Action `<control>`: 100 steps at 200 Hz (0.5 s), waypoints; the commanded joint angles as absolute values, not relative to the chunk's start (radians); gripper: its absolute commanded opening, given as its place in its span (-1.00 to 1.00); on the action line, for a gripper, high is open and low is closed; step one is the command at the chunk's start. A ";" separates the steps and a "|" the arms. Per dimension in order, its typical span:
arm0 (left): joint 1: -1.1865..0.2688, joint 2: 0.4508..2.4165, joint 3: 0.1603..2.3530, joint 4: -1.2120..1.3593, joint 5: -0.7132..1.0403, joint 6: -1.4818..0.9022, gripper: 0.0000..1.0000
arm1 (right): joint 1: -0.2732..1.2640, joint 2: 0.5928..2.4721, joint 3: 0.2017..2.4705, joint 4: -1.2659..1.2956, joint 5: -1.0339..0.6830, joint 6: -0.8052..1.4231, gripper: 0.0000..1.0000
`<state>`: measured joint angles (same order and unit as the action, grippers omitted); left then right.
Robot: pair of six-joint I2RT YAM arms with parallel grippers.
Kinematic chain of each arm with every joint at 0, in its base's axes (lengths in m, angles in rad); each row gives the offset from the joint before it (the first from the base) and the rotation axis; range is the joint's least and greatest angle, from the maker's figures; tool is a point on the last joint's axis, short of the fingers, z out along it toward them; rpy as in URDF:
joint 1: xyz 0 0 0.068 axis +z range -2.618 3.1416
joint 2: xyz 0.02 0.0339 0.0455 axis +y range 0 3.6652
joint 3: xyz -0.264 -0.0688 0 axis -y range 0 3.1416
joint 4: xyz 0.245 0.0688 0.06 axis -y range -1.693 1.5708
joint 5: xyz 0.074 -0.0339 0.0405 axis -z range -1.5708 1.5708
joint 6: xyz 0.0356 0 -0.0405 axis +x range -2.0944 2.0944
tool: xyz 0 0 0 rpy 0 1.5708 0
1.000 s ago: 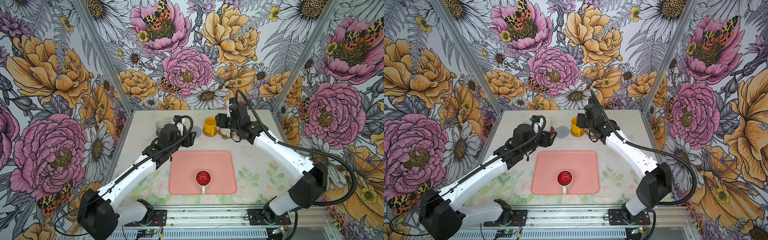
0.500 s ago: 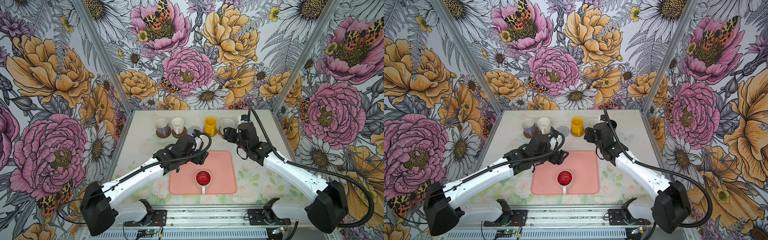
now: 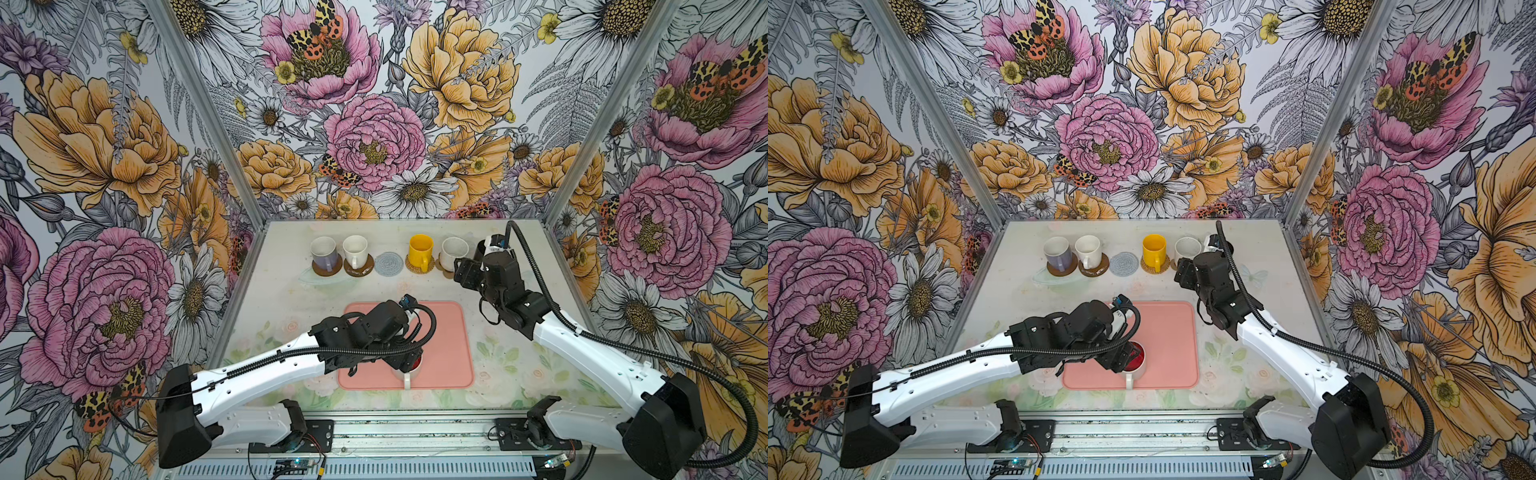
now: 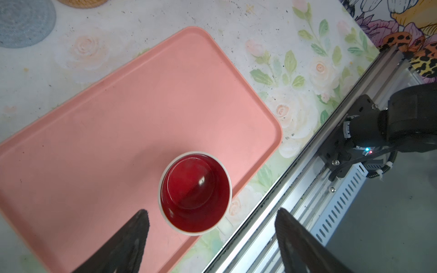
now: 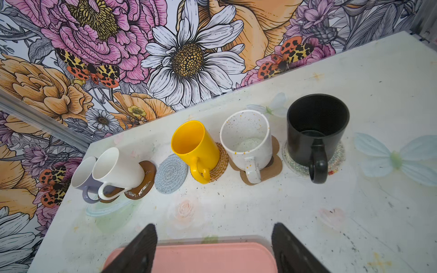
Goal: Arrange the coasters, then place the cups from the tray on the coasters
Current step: 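Move the left gripper over the red-lined mug while the right gripper withdraws, then lower the open left gripper onto the red-lined mug's rim and close it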
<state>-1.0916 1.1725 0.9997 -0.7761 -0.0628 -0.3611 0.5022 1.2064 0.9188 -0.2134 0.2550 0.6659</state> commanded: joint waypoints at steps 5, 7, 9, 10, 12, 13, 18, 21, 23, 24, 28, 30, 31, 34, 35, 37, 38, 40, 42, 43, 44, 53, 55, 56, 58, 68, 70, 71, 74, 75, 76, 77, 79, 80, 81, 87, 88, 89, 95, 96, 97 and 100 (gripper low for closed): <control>-1.126 1.153 0.973 -0.892 -0.109 -0.446 0.72 | 0.498 1.216 0.922 -0.184 0.268 0.675 0.57; -1.127 1.153 0.971 -0.896 -0.109 -0.452 0.72 | 0.497 1.217 0.921 -0.184 0.268 0.674 0.57; -1.129 1.153 0.968 -0.898 -0.110 -0.455 0.72 | 0.497 1.218 0.922 -0.184 0.266 0.675 0.57; -1.129 1.153 0.967 -0.900 -0.109 -0.459 0.72 | 0.497 1.220 0.922 -0.184 0.266 0.675 0.57; -1.130 1.153 0.964 -0.903 -0.108 -0.463 0.72 | 0.497 1.221 0.922 -0.183 0.266 0.676 0.57; -1.130 1.153 0.963 -0.904 -0.108 -0.465 0.72 | 0.498 1.222 0.922 -0.183 0.265 0.676 0.57; -1.131 1.153 0.956 -0.908 -0.105 -0.479 0.72 | 0.497 1.226 0.922 -0.181 0.262 0.676 0.57; -1.132 1.152 0.953 -0.910 -0.103 -0.485 0.72 | 0.496 1.228 0.923 -0.181 0.260 0.676 0.57; -1.132 1.153 0.950 -0.910 -0.102 -0.491 0.72 | 0.496 1.230 0.923 -0.181 0.258 0.676 0.57; -1.133 1.153 0.948 -0.910 -0.101 -0.493 0.72 | 0.496 1.230 0.923 -0.180 0.258 0.676 0.57; -1.134 1.152 0.943 -0.909 -0.098 -0.505 0.72 | 0.496 1.233 0.925 -0.179 0.257 0.676 0.57; -1.135 1.153 0.941 -0.909 -0.097 -0.510 0.72 | 0.497 1.234 0.926 -0.178 0.256 0.676 0.57; -1.135 1.153 0.940 -0.908 -0.097 -0.513 0.72 | 0.496 1.235 0.925 -0.178 0.256 0.676 0.57; -1.136 1.156 0.938 -0.909 -0.097 -0.520 0.72 | 0.497 1.237 0.927 -0.178 0.254 0.676 0.57; -1.136 1.155 0.937 -0.909 -0.096 -0.522 0.72 | 0.496 1.237 0.928 -0.177 0.254 0.677 0.57; -1.138 1.157 0.936 -0.909 -0.095 -0.527 0.72 | 0.496 1.238 0.928 -0.177 0.253 0.677 0.57; -1.139 1.158 0.936 -0.909 -0.095 -0.530 0.72 | 0.496 1.239 0.928 -0.177 0.252 0.678 0.57; -1.139 1.160 0.935 -0.909 -0.095 -0.534 0.72 | 0.496 1.239 0.928 -0.177 0.251 0.678 0.57; -1.140 1.161 0.934 -0.910 -0.095 -0.538 0.72 | 0.497 1.241 0.929 -0.176 0.250 0.678 0.57; -1.141 1.162 0.933 -0.910 -0.094 -0.540 0.72 | 0.496 1.241 0.928 -0.176 0.250 0.678 0.57; -1.141 1.162 0.933 -0.909 -0.093 -0.541 0.72 | 0.496 1.241 0.928 -0.176 0.249 0.678 0.57; -1.148 1.171 0.930 -0.907 -0.091 -0.559 0.73 | 0.495 1.244 0.930 -0.174 0.247 0.678 0.57; -1.149 1.172 0.930 -0.907 -0.091 -0.564 0.73 | 0.495 1.244 0.930 -0.174 0.247 0.679 0.57; -1.151 1.174 0.930 -0.907 -0.091 -0.567 0.73 | 0.495 1.244 0.930 -0.174 0.247 0.679 0.57; -1.152 1.177 0.930 -0.906 -0.091 -0.569 0.73 | 0.495 1.246 0.931 -0.174 0.247 0.680 0.57; -1.160 1.194 0.928 -0.904 -0.091 -0.591 0.73 | 0.496 1.247 0.930 -0.172 0.250 0.680 0.57; -1.162 1.198 0.928 -0.904 -0.092 -0.594 0.73 | 0.496 1.247 0.930 -0.173 0.250 0.681 0.57; -1.162 1.200 0.928 -0.904 -0.092 -0.596 0.73 | 0.496 1.248 0.930 -0.172 0.249 0.681 0.57; -1.165 1.205 0.929 -0.902 -0.092 -0.601 0.73 | 0.496 1.248 0.930 -0.173 0.249 0.681 0.57; -1.166 1.207 0.929 -0.903 -0.092 -0.603 0.73 | 0.495 1.248 0.930 -0.173 0.250 0.680 0.57; -1.167 1.209 0.929 -0.902 -0.092 -0.604 0.73 | 0.495 1.248 0.929 -0.173 0.249 0.681 0.57; -1.168 1.211 0.928 -0.902 -0.092 -0.606 0.73 | 0.495 1.249 0.929 -0.173 0.249 0.680 0.57; -1.169 1.215 0.927 -0.901 -0.091 -0.609 0.73 | 0.496 1.249 0.928 -0.173 0.249 0.681 0.57; -1.170 1.217 0.927 -0.900 -0.091 -0.611 0.73 | 0.495 1.249 0.928 -0.173 0.249 0.681 0.57; -1.171 1.219 0.927 -0.900 -0.091 -0.611 0.73 | 0.495 1.248 0.928 -0.173 0.250 0.681 0.57; -1.176 1.231 0.925 -0.895 -0.089 -0.619 0.73 | 0.496 1.248 0.928 -0.173 0.251 0.680 0.57; -1.176 1.233 0.924 -0.894 -0.089 -0.620 0.73 | 0.496 1.249 0.928 -0.173 0.252 0.681 0.57; -1.176 1.235 0.924 -0.892 -0.089 -0.621 0.73 | 0.496 1.249 0.928 -0.173 0.252 0.680 0.57; -1.181 1.245 0.920 -0.880 -0.083 -0.630 0.73 | 0.495 1.248 0.926 -0.172 0.252 0.680 0.57; -1.182 1.246 0.920 -0.878 -0.081 -0.631 0.73 | 0.494 1.248 0.926 -0.172 0.252 0.680 0.57; -1.182 1.248 0.920 -0.876 -0.080 -0.632 0.73 | 0.494 1.247 0.926 -0.173 0.252 0.680 0.57; -1.183 1.253 0.918 -0.867 -0.073 -0.636 0.74 | 0.494 1.247 0.925 -0.173 0.254 0.679 0.57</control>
